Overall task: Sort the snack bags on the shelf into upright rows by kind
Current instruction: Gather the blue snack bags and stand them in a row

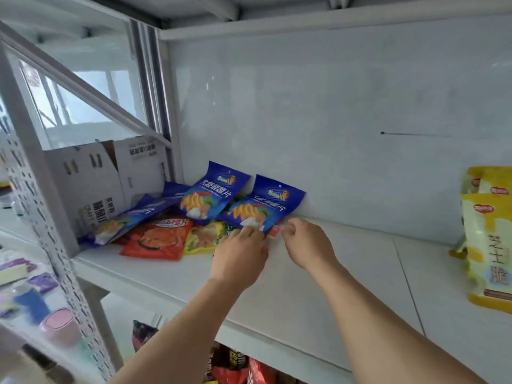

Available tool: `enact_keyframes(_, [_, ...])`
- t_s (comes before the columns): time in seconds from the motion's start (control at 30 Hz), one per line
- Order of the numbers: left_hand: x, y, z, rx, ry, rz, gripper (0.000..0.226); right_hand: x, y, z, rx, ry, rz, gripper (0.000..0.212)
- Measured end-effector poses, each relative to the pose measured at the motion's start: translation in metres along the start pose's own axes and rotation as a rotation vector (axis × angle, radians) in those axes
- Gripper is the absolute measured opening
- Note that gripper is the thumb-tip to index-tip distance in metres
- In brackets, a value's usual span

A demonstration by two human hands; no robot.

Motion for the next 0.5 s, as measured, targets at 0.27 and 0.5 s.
enact_keyframes(0.27, [-0.038, 0.001, -0.042, 0.120, -0.091, -0.019, 0.036, -0.072, 0.039, -0.012, -0.370, 0.250, -0.062, 0.071])
enact_keyframes(0.5, [-0.091, 0.005, -0.090, 0.397, -0.260, -0.050, 0.061, -0.106, 0.068, -0.001, -0.362, 0.381, 0.001, 0.090])
Point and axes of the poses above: each hand's wrist, its own x-axis away from the middle knuckle, its own y-axis out of the palm, z = x × y, the point moved 7 cm from there along -x, towards the middle knuckle, and after that the axes turned 10 degrees about -z, right-handed, at the moved point
